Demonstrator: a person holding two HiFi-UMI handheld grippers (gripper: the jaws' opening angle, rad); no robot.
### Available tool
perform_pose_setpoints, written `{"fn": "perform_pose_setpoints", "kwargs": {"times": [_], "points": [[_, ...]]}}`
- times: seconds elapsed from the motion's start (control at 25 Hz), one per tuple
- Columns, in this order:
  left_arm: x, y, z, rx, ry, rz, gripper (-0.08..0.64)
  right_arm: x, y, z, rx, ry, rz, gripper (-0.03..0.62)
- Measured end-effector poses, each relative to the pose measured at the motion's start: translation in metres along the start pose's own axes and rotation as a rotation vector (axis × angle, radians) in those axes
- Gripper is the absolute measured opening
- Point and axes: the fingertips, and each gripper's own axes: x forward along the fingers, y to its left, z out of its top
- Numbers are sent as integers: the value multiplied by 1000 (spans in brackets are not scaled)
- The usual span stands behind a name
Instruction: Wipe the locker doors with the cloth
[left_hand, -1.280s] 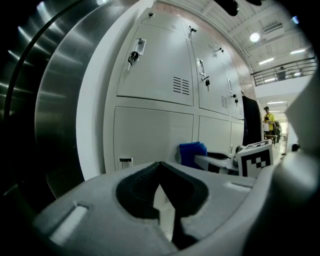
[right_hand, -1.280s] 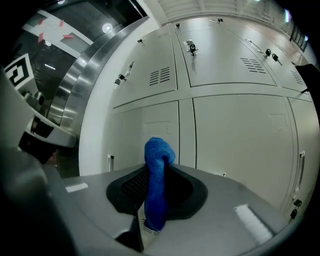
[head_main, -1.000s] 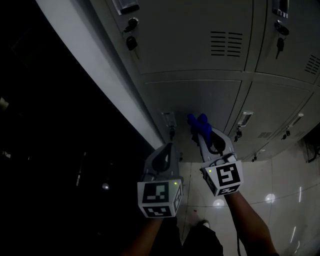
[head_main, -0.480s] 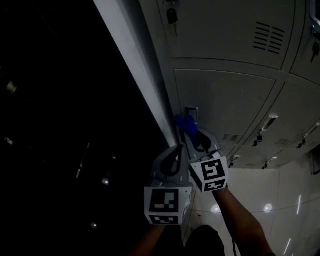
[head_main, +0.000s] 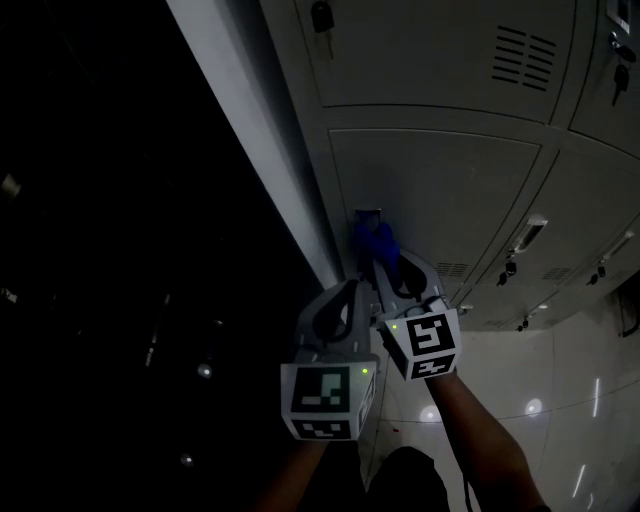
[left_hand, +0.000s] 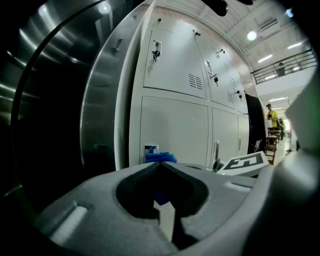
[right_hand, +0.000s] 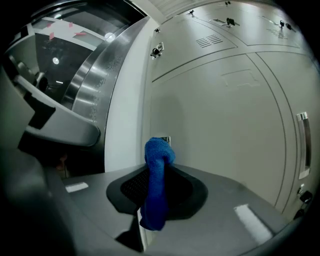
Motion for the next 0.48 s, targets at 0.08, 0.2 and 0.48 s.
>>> {"fn": "perform_pose_setpoints", "kwargs": {"times": [0.08, 0.2, 0.48], "points": [[3, -6, 0, -5, 0, -8, 3, -8, -10, 3, -16, -3, -16, 63], [8, -20, 2, -4, 0, -27, 3, -21, -26, 8, -32, -9, -43, 63], [15, -48, -7, -14, 15, -55, 3, -58, -70, 4, -39, 0, -128, 63]]}}
